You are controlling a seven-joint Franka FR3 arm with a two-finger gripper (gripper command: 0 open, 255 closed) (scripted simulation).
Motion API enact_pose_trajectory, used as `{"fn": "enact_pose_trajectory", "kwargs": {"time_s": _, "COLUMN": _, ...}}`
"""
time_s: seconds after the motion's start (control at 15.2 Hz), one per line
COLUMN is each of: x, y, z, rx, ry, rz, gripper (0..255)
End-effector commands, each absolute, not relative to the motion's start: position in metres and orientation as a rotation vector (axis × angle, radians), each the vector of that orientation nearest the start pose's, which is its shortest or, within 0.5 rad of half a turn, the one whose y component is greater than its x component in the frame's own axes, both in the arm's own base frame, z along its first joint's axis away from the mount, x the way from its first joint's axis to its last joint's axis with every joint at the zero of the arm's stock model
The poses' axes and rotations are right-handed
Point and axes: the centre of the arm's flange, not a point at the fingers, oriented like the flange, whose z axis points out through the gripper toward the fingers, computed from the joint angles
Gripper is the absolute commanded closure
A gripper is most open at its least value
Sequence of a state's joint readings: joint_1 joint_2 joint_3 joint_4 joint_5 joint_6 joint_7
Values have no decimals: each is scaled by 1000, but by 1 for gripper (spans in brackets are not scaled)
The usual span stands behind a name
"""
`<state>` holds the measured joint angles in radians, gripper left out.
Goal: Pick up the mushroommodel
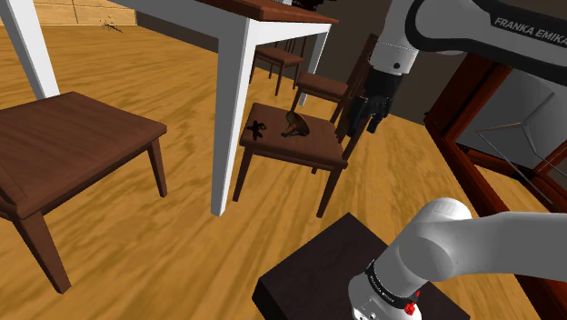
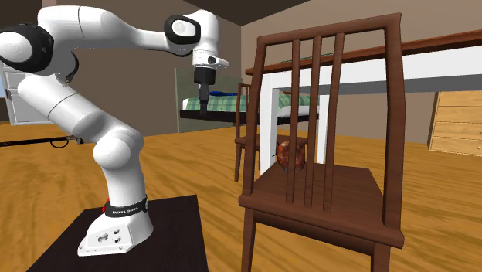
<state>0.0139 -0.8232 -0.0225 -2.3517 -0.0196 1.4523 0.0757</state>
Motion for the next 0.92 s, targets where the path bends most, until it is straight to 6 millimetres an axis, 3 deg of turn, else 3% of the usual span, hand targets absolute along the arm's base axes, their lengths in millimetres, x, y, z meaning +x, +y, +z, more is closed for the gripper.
{"fn": "enact_pose_trajectory", "kwargs": {"time_s": 0.0, "x": 284, "y": -7, "z": 594, "rx": -3143, "ry": 123, "rz": 120, "gripper": 0}}
{"fn": "enact_pose_trajectory", "kwargs": {"time_s": 0.86, "x": 395, "y": -53, "z": 530, "rx": -3220, "ry": -54, "rz": -270, "gripper": 0}}
